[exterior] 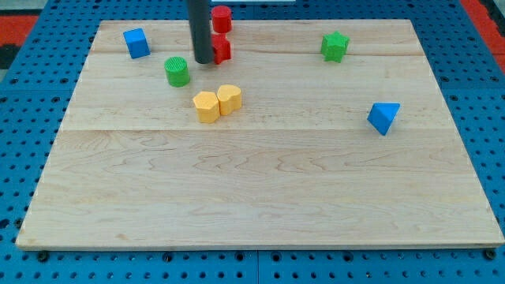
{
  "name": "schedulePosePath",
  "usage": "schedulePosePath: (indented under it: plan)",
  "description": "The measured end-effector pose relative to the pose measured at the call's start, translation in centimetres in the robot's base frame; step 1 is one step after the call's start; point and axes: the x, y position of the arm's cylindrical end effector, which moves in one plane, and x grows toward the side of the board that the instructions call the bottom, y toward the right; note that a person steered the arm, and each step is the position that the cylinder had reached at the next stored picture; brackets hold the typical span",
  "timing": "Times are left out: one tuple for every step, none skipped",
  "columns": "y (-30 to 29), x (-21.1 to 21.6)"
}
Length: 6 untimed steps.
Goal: Place the green circle parallel to the left of the yellow hexagon
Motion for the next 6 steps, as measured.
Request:
schedulePosePath:
  plan:
    - [-5.0, 3.4]
    - [-7.3, 6.3]
    - [-2.5, 5.0]
    - [-2.3, 6.4]
    - [-5.3, 8.7]
    - [-6.0, 10.4]
